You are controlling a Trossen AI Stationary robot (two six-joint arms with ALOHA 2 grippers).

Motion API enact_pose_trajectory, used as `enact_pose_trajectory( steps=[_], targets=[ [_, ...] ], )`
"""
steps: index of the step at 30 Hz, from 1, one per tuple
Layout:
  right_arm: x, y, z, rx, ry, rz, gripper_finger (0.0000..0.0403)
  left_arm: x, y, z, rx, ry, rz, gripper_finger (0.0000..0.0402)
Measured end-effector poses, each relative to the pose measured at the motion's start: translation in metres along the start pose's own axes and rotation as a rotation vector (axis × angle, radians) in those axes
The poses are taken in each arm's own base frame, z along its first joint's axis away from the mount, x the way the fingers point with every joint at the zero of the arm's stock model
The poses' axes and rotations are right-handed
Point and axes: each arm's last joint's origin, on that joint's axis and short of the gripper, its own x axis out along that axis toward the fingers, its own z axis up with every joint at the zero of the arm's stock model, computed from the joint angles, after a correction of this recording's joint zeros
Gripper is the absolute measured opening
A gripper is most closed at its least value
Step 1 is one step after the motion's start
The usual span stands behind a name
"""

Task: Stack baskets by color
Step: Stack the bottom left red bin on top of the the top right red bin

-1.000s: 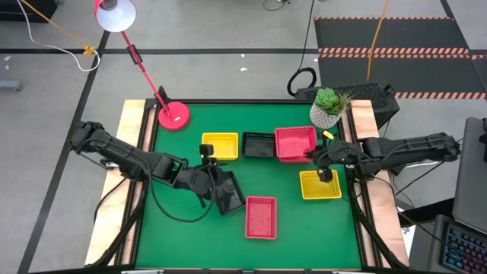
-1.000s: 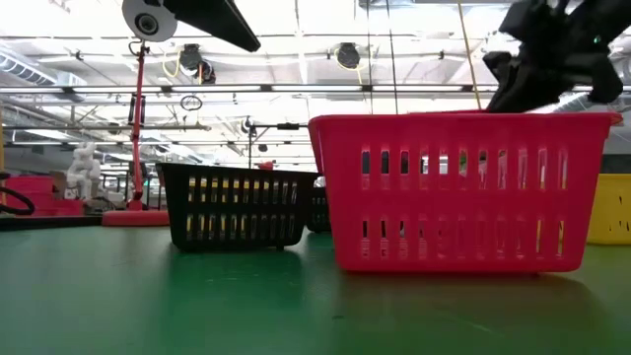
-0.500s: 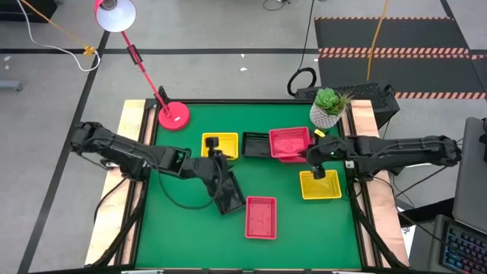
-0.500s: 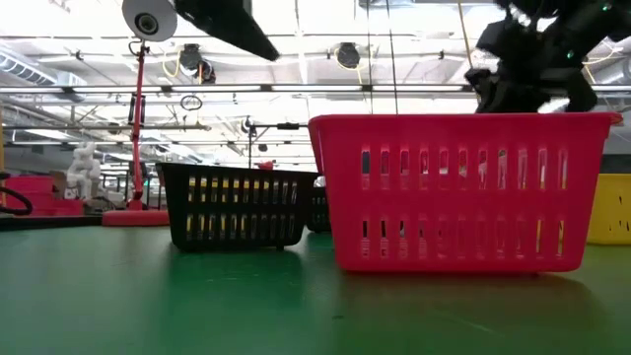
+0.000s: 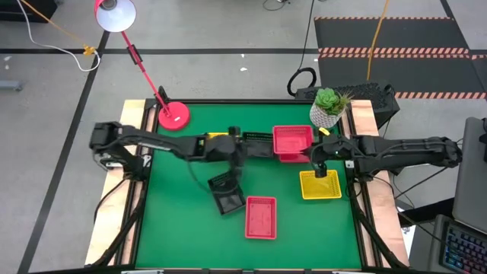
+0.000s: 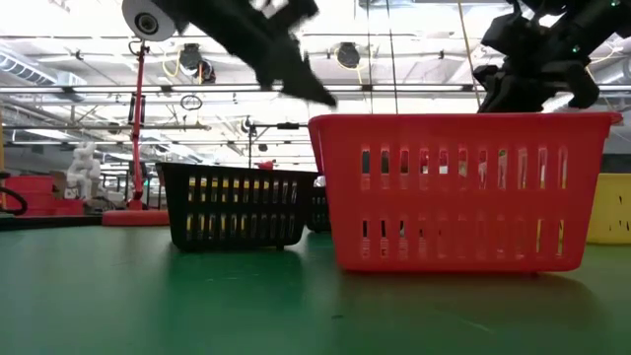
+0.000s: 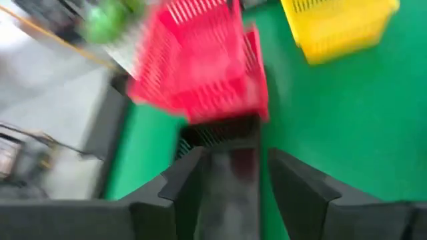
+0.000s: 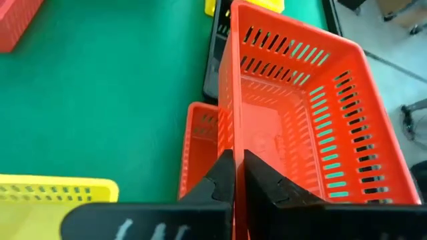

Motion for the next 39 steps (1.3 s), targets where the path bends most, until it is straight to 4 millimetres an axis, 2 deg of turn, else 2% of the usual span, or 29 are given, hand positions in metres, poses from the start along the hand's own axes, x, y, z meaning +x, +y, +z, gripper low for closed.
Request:
enact_pose_trajectory(
  steps=[4,11,30,39],
  targets=[
    [-0.004,0.0,-0.004,0.02,0.018,0.004,0.0004,0.034,0.004,-0.006,0.005,0.151,-0.061,0.0197],
    [-0.009,0.001,-0.007,0.073,0.021,0.009,0.0004,0.068,0.0,-0.014,0.031,0.281,-0.111,0.0205],
    [-0.012,0.002,-0.004,0.031,-0.014,-0.012,0.0004,0.07,0.001,-0.031,-0.049,0.356,-0.177,0.0184],
    [-0.012,0.002,-0.004,0.03,-0.015,-0.012,0.0004,0.069,0.002,-0.037,-0.089,0.408,-0.181,0.014]
  ],
)
